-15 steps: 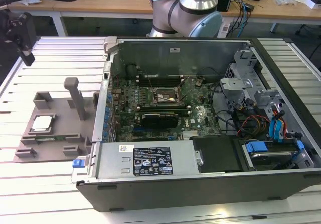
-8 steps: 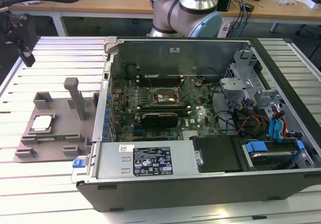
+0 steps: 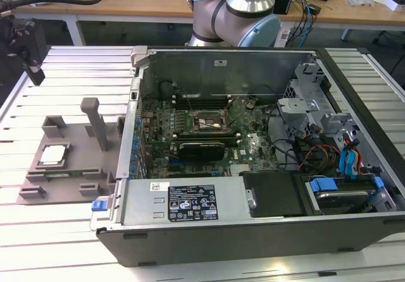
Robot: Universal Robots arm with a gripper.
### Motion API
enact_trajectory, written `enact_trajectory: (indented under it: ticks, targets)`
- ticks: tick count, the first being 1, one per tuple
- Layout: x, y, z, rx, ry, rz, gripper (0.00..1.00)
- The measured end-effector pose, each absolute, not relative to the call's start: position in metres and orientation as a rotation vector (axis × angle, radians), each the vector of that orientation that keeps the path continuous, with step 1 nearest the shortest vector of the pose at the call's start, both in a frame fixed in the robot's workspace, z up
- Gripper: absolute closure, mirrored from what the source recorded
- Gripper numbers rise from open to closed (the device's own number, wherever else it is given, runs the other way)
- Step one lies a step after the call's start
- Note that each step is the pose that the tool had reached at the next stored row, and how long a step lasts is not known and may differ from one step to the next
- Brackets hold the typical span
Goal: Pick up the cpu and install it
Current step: 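Pick up the cpu and move it towards the insertion slot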
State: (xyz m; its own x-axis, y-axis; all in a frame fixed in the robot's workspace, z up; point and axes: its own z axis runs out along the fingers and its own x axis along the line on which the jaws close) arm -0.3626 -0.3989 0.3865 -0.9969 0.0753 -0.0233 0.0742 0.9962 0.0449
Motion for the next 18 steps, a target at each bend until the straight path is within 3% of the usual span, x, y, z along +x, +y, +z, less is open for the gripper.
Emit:
enact_trajectory:
  ticks: [18]
  targets:
    - [-0.3626, -0.3989, 0.3815, 0.117, 3.114, 0.069, 0.40]
